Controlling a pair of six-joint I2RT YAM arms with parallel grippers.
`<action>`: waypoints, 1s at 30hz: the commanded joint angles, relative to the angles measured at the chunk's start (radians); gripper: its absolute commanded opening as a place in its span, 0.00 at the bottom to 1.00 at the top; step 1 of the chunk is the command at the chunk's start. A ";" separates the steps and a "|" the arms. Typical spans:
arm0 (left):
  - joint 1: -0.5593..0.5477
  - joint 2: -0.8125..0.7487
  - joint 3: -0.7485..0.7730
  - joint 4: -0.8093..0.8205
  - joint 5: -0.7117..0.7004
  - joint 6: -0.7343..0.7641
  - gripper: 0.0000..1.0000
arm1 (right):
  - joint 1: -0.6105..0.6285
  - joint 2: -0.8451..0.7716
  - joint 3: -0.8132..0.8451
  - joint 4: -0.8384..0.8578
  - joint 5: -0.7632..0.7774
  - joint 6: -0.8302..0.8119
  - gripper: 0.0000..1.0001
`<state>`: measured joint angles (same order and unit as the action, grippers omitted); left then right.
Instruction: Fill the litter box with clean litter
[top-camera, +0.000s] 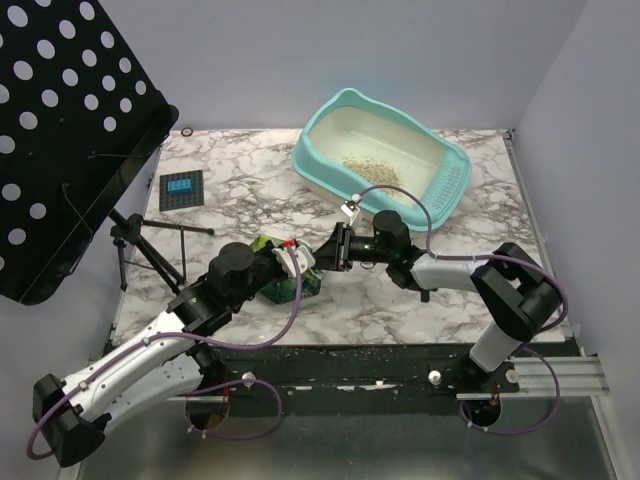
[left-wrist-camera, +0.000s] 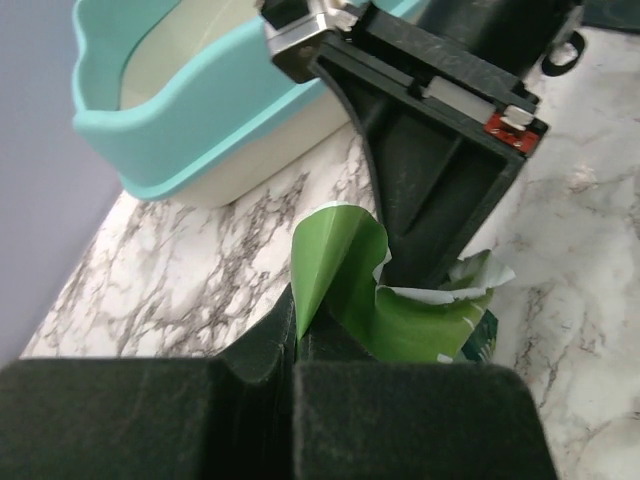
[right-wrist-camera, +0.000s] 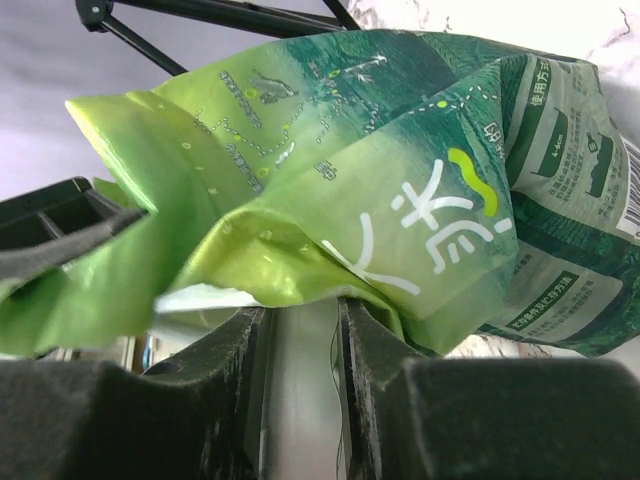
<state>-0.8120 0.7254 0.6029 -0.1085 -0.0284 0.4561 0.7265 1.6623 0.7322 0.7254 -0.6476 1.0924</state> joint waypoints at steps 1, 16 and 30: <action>-0.001 0.028 -0.011 -0.007 0.260 -0.028 0.00 | 0.004 -0.048 0.012 0.140 0.029 0.007 0.00; -0.032 -0.015 -0.063 0.006 0.257 -0.033 0.00 | -0.070 -0.208 -0.177 0.246 -0.098 0.139 0.00; -0.067 0.016 -0.077 0.047 0.174 -0.033 0.00 | -0.162 -0.404 -0.367 0.284 -0.187 0.178 0.00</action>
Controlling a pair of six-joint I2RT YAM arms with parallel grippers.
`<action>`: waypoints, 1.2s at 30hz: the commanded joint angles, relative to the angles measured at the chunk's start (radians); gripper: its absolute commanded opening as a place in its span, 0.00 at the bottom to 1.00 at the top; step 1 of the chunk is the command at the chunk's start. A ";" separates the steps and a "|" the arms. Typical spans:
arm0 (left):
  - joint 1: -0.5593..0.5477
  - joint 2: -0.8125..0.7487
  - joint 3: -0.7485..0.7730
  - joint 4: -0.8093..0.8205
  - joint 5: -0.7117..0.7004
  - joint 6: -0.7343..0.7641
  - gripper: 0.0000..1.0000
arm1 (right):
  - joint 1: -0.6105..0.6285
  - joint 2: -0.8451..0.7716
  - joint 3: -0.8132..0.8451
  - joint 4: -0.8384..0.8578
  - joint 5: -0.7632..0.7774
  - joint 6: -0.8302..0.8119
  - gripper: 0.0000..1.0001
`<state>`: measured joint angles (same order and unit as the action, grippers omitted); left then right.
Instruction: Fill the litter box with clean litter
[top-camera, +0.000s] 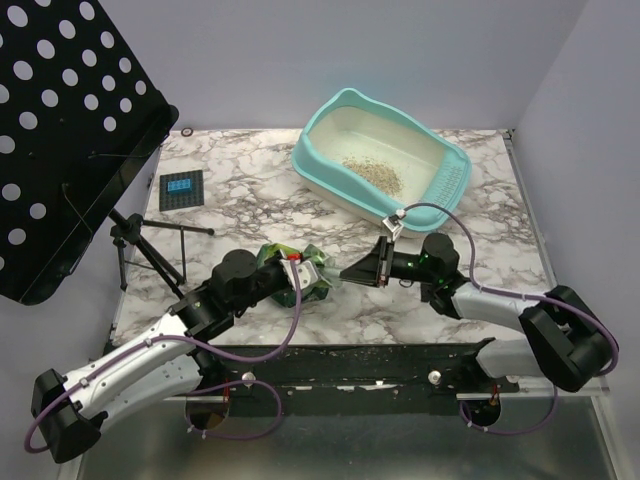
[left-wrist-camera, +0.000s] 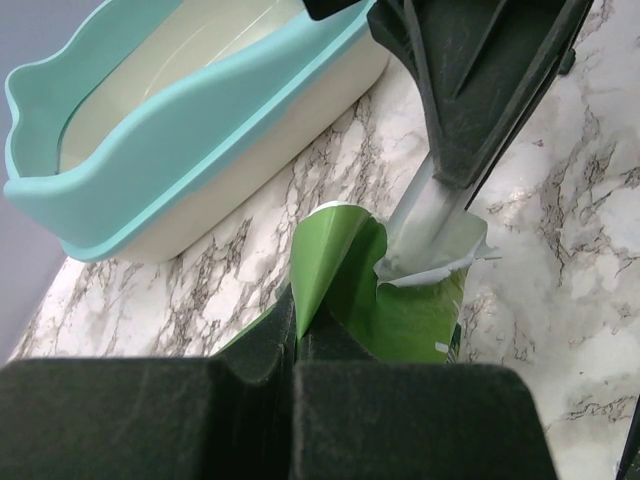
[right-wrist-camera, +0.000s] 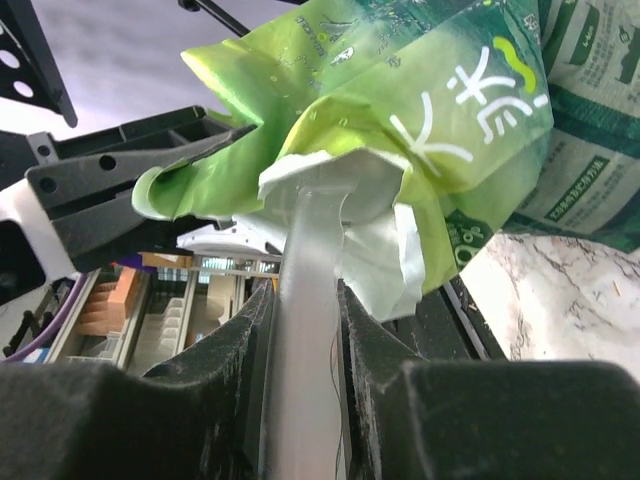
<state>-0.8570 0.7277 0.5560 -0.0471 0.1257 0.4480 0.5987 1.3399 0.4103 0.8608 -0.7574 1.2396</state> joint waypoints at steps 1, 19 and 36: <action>-0.024 0.013 -0.031 -0.013 0.019 -0.026 0.00 | -0.046 -0.100 -0.065 0.152 -0.082 0.035 0.00; -0.068 0.056 -0.044 0.015 -0.040 -0.019 0.00 | -0.209 -0.455 -0.266 -0.045 -0.135 0.035 0.00; -0.100 0.032 -0.079 0.127 -0.156 -0.032 0.00 | -0.295 -0.674 -0.369 -0.224 -0.180 0.032 0.00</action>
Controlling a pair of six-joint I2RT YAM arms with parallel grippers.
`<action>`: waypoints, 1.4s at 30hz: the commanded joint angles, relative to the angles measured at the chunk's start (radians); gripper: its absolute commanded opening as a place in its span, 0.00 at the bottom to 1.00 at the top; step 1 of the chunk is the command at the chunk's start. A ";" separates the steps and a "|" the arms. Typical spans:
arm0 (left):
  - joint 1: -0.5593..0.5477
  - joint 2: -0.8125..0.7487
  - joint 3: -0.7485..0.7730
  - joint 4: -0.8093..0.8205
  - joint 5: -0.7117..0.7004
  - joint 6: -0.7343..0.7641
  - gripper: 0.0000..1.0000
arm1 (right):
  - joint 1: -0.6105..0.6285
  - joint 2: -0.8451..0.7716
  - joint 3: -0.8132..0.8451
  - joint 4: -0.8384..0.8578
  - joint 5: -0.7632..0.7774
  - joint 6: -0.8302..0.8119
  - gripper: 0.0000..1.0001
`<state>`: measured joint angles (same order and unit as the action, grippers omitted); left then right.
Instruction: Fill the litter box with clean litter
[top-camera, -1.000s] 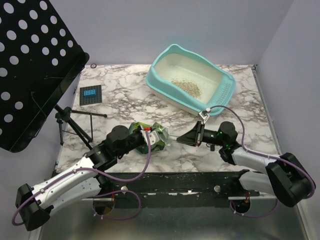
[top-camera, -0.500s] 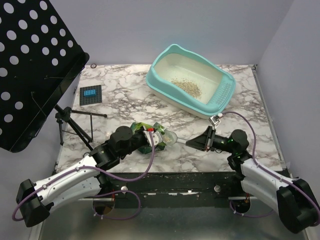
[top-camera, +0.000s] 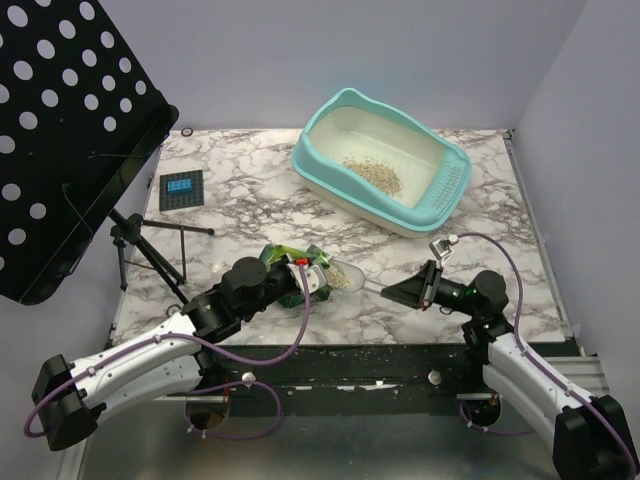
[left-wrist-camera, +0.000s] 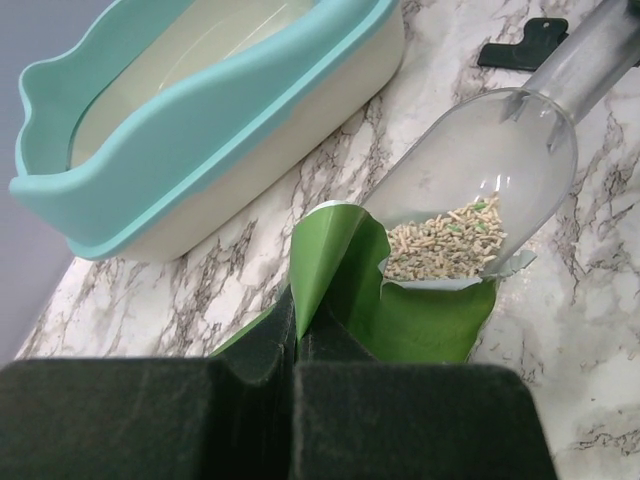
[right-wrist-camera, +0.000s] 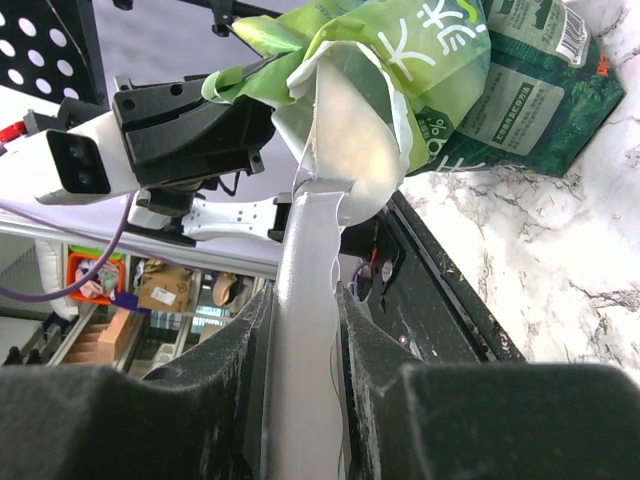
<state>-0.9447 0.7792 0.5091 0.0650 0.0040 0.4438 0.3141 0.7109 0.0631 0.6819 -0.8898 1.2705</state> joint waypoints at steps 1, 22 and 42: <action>-0.012 -0.024 -0.032 0.021 -0.039 -0.028 0.00 | -0.010 -0.062 -0.026 -0.051 -0.046 0.007 0.00; -0.020 -0.095 -0.040 0.029 -0.075 -0.042 0.00 | -0.013 -0.436 0.018 -0.558 0.006 0.010 0.00; -0.025 -0.163 -0.015 -0.007 -0.118 -0.059 0.00 | -0.013 -0.620 0.165 -0.765 0.107 0.118 0.00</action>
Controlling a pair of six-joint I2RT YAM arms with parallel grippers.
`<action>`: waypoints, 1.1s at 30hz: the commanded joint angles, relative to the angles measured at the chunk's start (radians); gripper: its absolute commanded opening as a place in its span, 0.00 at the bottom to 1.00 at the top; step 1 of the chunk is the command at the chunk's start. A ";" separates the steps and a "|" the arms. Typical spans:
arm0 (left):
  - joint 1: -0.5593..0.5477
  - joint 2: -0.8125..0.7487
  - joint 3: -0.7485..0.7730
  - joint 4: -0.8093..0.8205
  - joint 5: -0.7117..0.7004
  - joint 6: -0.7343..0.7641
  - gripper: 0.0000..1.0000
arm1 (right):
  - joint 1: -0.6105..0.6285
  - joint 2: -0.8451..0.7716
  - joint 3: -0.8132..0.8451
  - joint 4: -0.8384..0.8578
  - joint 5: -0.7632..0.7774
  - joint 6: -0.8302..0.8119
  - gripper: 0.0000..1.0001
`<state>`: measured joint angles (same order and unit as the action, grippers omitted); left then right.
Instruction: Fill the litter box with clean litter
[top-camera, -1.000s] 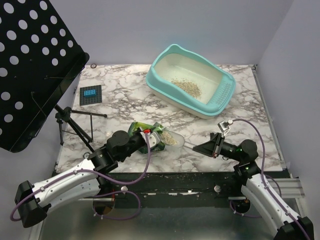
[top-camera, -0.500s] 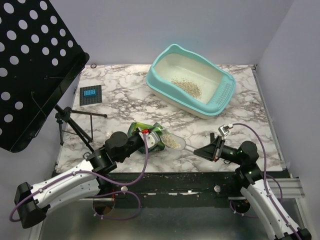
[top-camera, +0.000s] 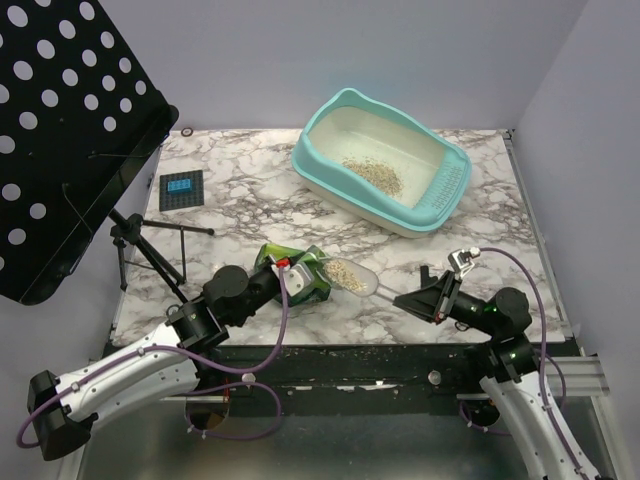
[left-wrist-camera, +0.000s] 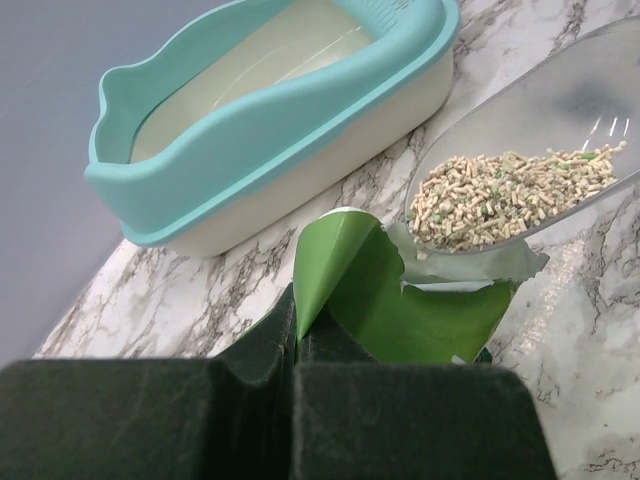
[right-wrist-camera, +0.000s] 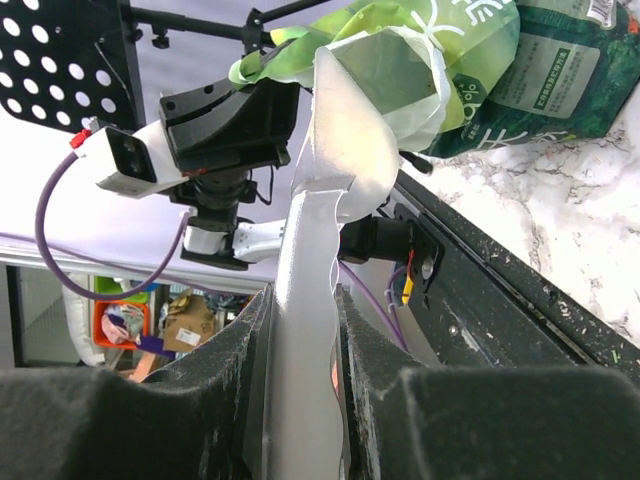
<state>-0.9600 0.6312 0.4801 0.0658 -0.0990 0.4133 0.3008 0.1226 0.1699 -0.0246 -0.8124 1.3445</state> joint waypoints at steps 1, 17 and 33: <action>-0.009 -0.013 0.018 -0.012 -0.013 -0.033 0.00 | 0.000 -0.034 0.069 -0.066 0.038 0.048 0.00; -0.009 -0.039 0.028 -0.029 -0.036 -0.041 0.00 | 0.000 0.090 0.082 0.348 0.265 0.169 0.00; -0.013 -0.038 0.031 -0.041 -0.056 -0.041 0.00 | 0.000 0.711 0.347 0.681 0.469 0.033 0.00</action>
<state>-0.9646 0.6003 0.4824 0.0414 -0.1314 0.3943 0.3008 0.7292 0.4065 0.5579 -0.4446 1.4639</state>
